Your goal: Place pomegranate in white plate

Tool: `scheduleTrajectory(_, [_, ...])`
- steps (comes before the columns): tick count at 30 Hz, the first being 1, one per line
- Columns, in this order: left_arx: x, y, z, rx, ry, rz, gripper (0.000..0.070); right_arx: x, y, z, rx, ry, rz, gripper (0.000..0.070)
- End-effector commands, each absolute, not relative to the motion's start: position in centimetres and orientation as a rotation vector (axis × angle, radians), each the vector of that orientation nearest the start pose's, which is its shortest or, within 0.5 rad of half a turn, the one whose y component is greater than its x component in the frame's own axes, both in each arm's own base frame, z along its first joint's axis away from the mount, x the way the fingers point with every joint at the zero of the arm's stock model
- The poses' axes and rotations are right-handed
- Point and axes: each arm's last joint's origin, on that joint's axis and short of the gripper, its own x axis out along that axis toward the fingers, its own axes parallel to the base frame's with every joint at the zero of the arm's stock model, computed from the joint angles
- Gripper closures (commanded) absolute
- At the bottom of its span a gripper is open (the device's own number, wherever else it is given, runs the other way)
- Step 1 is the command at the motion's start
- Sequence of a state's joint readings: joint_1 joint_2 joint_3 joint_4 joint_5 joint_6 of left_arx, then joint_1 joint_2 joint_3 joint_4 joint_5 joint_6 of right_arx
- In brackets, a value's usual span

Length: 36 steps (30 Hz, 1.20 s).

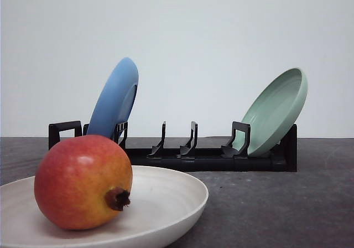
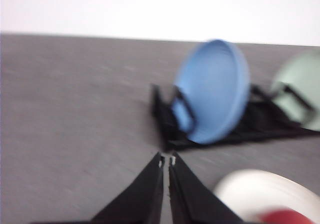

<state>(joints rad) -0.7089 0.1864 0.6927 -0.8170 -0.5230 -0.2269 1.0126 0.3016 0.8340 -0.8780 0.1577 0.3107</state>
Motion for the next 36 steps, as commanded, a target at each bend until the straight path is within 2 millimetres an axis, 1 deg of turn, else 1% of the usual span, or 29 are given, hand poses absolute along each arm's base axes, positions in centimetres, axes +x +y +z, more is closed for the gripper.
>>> scheduleTrajectory(1, [4.7,-1.7,28.8,0.096,0.199,-0.14,0.07,2.4,3.1,32.8,0.094,0.407,0.804,0.0674])
scheduleTrajectory(5, [7.5,-2.2,25.7,0.103,0.132,-0.138,0.07,2.4,3.1,32.8,0.094,0.407,0.804,0.0674])
scheduleTrajectory(8, [8.7,-2.0,23.0,0.089,0.123,-0.147,0.07,2.4,3.1,32.9,0.094,0.406,0.804,0.0674])
scheduleTrajectory(13, [9.1,-1.1,18.7,0.08,0.15,-0.088,0.07,2.4,3.1,32.9,0.094,0.406,0.804,0.0674])
scheduleTrajectory(17, [9.2,-0.7,16.8,0.076,0.166,-0.041,0.07,2.4,3.1,32.9,0.094,0.406,0.804,0.0674])
scheduleTrajectory(22, [9.3,-0.5,15.5,0.071,0.192,-0.021,0.07,2.4,3.1,32.9,0.094,0.406,0.804,0.0674])
scheduleTrajectory(36, [9.5,-0.2,15.1,0.066,0.179,0.008,0.07,2.4,3.1,32.9,0.094,0.406,0.804,0.0674])
